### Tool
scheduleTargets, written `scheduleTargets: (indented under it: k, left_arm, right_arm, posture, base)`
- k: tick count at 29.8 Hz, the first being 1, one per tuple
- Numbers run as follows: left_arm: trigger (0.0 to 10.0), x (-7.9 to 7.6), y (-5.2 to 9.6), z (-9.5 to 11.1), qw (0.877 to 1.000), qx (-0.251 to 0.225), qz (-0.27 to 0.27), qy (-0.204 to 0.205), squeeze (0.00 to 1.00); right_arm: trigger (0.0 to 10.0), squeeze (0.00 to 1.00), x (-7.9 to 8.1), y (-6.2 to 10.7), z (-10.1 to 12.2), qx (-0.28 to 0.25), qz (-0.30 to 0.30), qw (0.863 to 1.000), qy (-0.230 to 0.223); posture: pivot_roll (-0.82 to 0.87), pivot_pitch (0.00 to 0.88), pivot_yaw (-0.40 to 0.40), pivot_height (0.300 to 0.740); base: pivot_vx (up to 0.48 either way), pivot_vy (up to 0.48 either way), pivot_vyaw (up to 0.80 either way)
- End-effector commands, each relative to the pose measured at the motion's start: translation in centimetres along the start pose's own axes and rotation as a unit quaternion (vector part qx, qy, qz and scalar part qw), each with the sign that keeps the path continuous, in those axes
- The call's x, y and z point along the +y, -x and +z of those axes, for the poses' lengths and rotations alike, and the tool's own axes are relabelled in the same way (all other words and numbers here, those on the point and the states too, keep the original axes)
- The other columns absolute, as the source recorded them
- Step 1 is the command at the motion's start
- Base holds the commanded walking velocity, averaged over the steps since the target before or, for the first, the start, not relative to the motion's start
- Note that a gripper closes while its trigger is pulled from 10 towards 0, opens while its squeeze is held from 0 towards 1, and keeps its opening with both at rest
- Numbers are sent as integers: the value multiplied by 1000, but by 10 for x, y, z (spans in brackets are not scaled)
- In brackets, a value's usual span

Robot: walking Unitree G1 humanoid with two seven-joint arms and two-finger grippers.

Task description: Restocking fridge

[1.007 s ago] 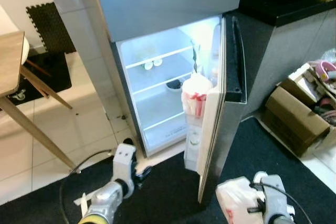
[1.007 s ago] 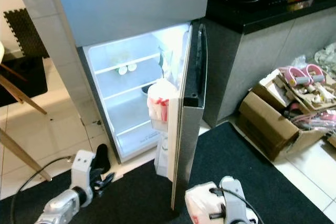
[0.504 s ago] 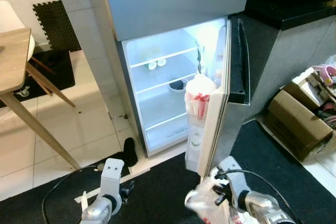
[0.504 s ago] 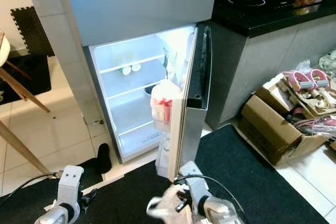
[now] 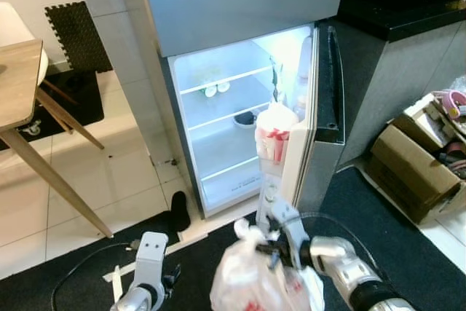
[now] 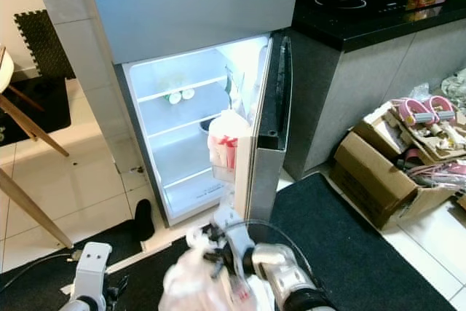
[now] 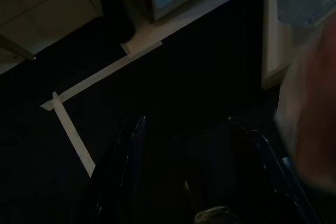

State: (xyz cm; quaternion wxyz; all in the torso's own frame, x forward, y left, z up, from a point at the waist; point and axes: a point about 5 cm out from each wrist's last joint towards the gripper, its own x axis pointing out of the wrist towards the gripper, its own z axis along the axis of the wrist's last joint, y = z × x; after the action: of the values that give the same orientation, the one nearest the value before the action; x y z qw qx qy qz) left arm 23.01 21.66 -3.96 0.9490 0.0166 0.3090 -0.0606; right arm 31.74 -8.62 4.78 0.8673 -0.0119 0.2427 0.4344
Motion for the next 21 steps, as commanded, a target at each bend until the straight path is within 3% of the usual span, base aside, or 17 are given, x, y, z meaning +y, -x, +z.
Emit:
scheduleTargets:
  k: [1,4,10,16,21]
  left_arm:
    - [10000,4,3,-5,1000,13,7,-3,0]
    - [10000,4,3,-5,1000,12,7,-3,0]
    - [10000,6,3,-3,1000,9,12,-2,0]
    - [10000,5,3,-5,1000,10,12,-1,0]
    - [10000,4,3,-4,1000,10,10,-4,0]
  right_arm:
    - [10000,0,-7,-1,15,-39,-38,998,-27]
    - [10000,0,-9,-1,18,-44,-45,997,-31]
    - [10000,0,-36,14,34,-83,-140,985,-61]
    - [10000,0,-53,30,26,-83,-200,973,-81]
    - [10000,0,-73,55,7,-65,-263,958,-91]
  posture:
    - [-90,75,2,740]
    - [-90,75,2,740]
    - [-88,67,-4,740]
    - [-89,66,-2,740]
    - [-89,67,-1,740]
  base:
    - [0,0,0]
    - [0,0,0]
    - [0,0,0]
    - [0,0,0]
    - [0,0,0]
